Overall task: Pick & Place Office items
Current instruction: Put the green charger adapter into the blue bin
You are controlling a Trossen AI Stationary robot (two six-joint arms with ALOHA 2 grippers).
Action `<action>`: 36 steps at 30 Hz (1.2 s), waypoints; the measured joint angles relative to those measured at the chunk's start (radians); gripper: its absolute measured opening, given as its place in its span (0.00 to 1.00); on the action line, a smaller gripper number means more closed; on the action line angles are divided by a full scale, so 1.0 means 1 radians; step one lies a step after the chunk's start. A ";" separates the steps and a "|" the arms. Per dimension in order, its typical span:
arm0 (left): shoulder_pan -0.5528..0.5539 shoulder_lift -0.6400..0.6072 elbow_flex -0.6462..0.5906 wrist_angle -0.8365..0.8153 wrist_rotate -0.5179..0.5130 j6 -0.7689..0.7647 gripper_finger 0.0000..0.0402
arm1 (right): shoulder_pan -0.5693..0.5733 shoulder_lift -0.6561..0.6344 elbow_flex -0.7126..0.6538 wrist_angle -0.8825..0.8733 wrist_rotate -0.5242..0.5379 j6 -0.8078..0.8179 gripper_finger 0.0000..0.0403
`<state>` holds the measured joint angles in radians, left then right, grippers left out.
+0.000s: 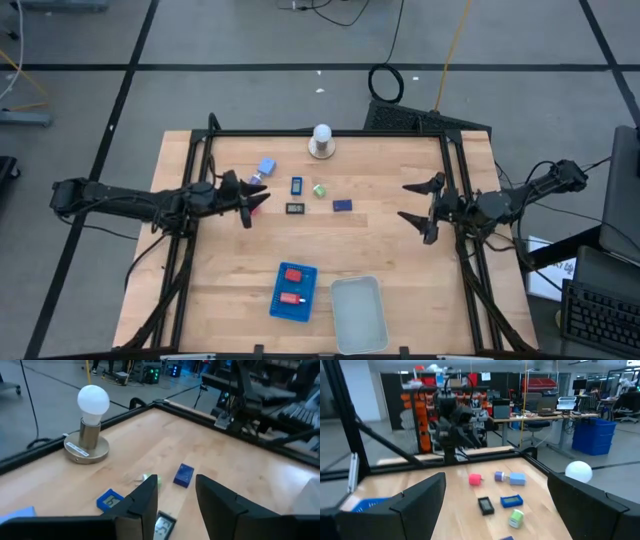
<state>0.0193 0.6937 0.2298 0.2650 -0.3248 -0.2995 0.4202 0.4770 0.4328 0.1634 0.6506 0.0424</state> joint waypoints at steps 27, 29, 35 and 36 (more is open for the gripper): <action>0.000 0.000 0.001 0.028 -0.075 0.134 0.36 | -0.265 0.713 0.008 0.849 0.093 -0.163 0.85; 0.000 0.000 0.001 0.032 -0.075 0.144 0.35 | -0.303 0.754 0.041 0.807 0.029 -0.123 0.85; 0.000 0.000 0.001 0.053 -0.076 0.164 0.33 | -0.430 0.858 0.325 0.235 -0.139 0.058 0.82; 0.000 0.000 0.001 0.054 -0.076 0.164 0.33 | -0.457 0.888 0.383 0.126 -0.195 0.105 0.82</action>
<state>0.0193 0.6937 0.2306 0.3191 -0.4011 -0.1352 -0.0369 1.3648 0.8159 0.2897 0.4560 0.1474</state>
